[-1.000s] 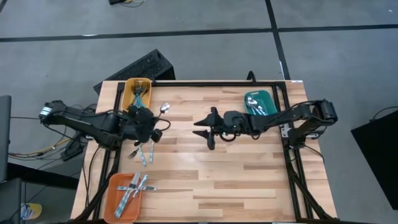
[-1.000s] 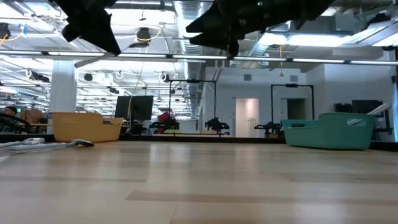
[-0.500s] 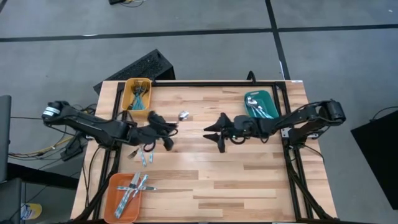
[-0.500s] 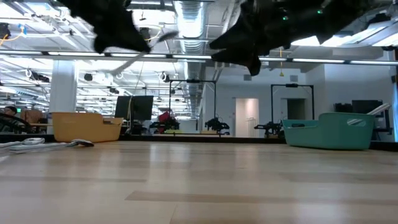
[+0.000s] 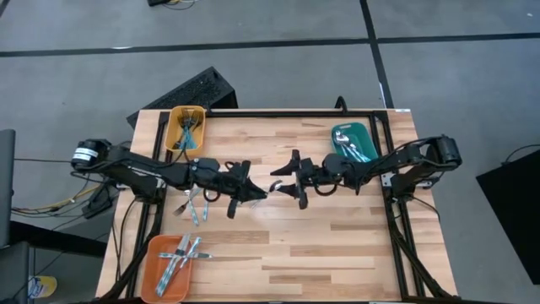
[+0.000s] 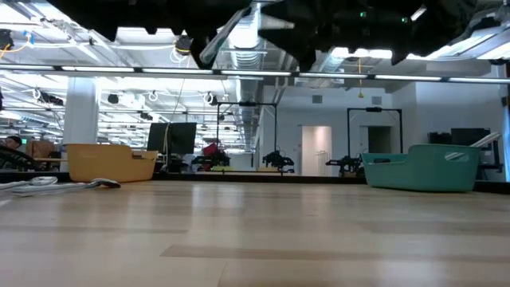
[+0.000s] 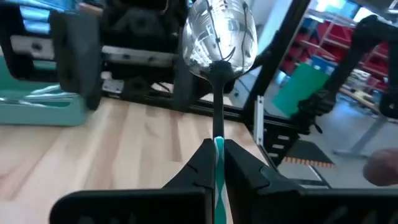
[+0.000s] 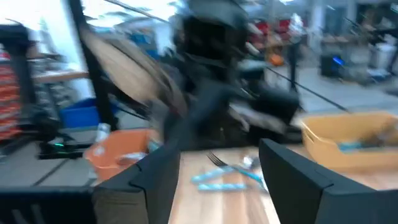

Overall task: Sort silverware by color (type)
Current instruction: Put the white-blue spoon into the blue bin

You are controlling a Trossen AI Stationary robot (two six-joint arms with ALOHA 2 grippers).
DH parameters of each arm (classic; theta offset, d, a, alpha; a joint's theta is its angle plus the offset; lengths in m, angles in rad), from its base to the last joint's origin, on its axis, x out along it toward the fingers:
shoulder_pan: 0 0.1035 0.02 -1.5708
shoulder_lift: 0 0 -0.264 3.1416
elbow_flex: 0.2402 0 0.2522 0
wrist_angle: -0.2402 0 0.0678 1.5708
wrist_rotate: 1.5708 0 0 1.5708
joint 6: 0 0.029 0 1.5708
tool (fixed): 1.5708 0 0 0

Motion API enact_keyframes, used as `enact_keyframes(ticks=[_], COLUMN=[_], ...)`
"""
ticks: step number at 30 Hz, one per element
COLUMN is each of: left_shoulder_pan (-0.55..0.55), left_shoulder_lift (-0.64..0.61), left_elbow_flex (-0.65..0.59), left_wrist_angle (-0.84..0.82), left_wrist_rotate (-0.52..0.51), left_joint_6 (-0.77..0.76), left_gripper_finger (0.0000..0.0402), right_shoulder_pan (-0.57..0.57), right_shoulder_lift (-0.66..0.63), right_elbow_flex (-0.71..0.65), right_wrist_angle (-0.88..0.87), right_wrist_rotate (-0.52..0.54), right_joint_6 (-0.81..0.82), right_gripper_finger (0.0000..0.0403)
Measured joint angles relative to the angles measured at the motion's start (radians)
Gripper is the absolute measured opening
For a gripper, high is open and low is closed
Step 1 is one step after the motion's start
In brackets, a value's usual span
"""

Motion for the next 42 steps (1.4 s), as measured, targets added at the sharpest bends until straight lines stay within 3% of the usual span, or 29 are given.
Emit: enact_keyframes(ticks=[6, 13, 17, 21, 23, 26, 29, 33, 38, 42], left_shoulder_pan=[0.025, 0.052, 0.056, 0.070, 0.080, 0.095, 0.104, 0.103, 0.099, 0.100], left_shoulder_lift=[0.045, 0.067, 0.067, 0.067, 0.067, 0.054, 0.017, -0.041, -0.102, -0.135], left_elbow_flex=[0.000, 0.000, 0.000, 0.000, 0.000, 0.001, 0.001, 0.001, 0.001, 0.001], left_wrist_angle=[0.043, 0.100, 0.098, 0.082, 0.049, -0.065, -0.230, -0.484, -0.749, -0.912], left_wrist_rotate=[0.024, 0.058, 0.059, 0.018, -0.019, -0.047, -0.095, -0.281, -0.434, -0.480], left_joint_6=[-0.001, -0.002, 0.000, -0.034, -0.050, -0.053, -0.052, -0.067, -0.142, -0.215], left_gripper_finger=[0.0000, 0.0000, 0.0001, 0.0023, 0.0047, 0.0088, 0.0128, 0.0166, 0.0179, 0.0179], right_shoulder_pan=[0.001, -0.004, -0.019, -0.038, -0.051, -0.085, -0.126, -0.198, -0.362, -0.477], right_shoulder_lift=[0.002, 0.017, 0.018, 0.018, 0.016, -0.046, -0.158, -0.309, -0.471, -0.551], right_elbow_flex=[0.041, 0.087, 0.088, 0.088, 0.088, 0.088, 0.089, 0.089, 0.089, 0.089], right_wrist_angle=[0.000, -0.077, -0.086, -0.096, -0.115, -0.266, -0.500, -0.866, -1.276, -1.451], right_wrist_rotate=[-0.105, -0.107, -0.106, -0.111, -0.101, -0.052, 0.062, 0.215, 0.326, 0.338], right_joint_6=[-0.004, 0.004, 0.059, 0.073, 0.079, 0.102, 0.096, 0.085, 0.100, 0.109], right_gripper_finger=[0.0244, 0.0226, 0.0157, 0.0037, 0.0021, 0.0021, 0.0021, 0.0020, 0.0020, 0.0020])
